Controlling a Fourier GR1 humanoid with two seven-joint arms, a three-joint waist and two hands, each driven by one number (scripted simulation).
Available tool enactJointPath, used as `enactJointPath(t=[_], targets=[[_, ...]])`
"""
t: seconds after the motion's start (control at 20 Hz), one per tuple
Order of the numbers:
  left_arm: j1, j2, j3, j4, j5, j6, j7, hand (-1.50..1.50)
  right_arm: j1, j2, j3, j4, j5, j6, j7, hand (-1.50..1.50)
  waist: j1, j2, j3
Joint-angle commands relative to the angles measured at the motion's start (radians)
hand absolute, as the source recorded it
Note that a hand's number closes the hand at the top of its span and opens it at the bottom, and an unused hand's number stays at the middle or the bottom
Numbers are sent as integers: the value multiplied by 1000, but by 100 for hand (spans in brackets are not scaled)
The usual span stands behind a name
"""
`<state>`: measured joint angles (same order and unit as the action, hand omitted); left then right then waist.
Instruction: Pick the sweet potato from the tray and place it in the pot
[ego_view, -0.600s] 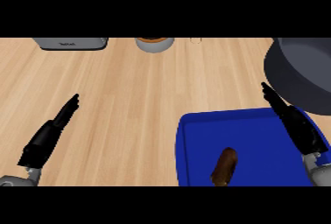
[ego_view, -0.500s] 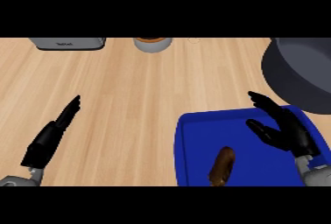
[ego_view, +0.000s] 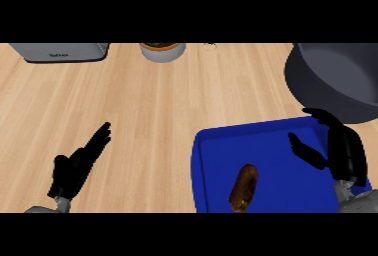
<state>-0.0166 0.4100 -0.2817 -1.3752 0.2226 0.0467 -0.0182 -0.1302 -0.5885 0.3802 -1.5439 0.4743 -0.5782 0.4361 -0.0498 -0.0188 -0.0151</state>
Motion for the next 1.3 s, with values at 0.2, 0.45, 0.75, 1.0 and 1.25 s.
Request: enactJointPath(t=[0.2, 0.45, 0.75, 1.0, 1.25], targets=[[-30, -52, -8, 20, 39, -6, 64, 0, -26, 204, 145, -92, 548, -203, 211, -150, 6, 2, 4], [-43, -42, 3, 28, 35, -4, 78, 0, 5, 367, 157, -93, 702, 43, 528, -150, -1, 2, 3], [-71, -64, -15, 30, 36, -21, 98, 0, -46, 581, 197, -139, 900, 237, 881, -150, 28, 11, 10], [-111, -116, -42, 24, 12, 17, 131, 0, -90, 586, 193, -101, 844, 292, 1031, -150, 51, 20, 14], [-94, -96, -23, 18, 16, 4, 118, 0, 41, 587, 218, -84, 700, 365, 1045, -150, 52, 19, 14]])
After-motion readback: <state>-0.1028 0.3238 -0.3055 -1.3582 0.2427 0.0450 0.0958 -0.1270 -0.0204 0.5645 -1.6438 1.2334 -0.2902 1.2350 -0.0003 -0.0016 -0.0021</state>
